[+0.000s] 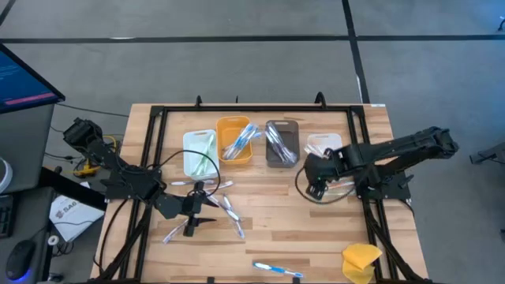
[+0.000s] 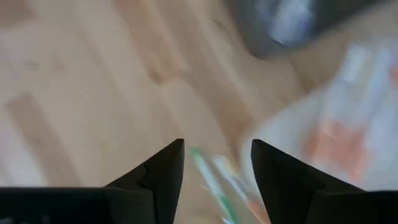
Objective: Pick & Place Toothbrushes
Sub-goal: Put the purple toothbrush into the black transparent bin
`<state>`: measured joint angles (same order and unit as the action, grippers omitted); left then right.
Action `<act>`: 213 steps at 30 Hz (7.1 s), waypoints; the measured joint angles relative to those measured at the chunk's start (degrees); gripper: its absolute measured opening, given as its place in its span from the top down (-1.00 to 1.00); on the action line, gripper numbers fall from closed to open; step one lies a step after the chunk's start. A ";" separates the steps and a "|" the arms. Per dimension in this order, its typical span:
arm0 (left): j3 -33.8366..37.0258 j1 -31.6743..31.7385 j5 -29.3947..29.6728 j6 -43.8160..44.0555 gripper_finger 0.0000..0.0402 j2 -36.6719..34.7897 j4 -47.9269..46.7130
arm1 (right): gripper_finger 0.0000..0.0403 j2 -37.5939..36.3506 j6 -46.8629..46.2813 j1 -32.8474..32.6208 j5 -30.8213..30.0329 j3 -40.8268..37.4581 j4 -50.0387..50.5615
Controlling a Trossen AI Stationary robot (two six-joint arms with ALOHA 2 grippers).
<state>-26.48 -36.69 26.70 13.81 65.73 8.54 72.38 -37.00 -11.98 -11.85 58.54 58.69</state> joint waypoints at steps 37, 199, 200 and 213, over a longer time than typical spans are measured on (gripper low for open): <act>-0.02 9.18 -3.08 -8.88 -0.04 18.50 -1.77 | 0.13 0.07 27.07 -12.23 -1.49 -15.04 -58.09; 0.26 15.76 -11.72 -8.38 0.01 19.39 55.66 | 0.91 15.44 27.39 -8.01 -9.44 3.00 -51.61; 0.44 15.76 -11.74 -8.38 -0.03 19.39 55.72 | 0.91 15.19 25.80 -7.76 -9.56 4.05 -48.72; 3.43 15.76 -11.74 -8.37 -0.13 19.39 55.69 | 0.90 14.97 12.75 4.52 -6.13 23.40 -6.74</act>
<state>-23.05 -20.93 14.96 5.44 85.12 64.23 87.35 -24.25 -7.46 -17.99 81.95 51.95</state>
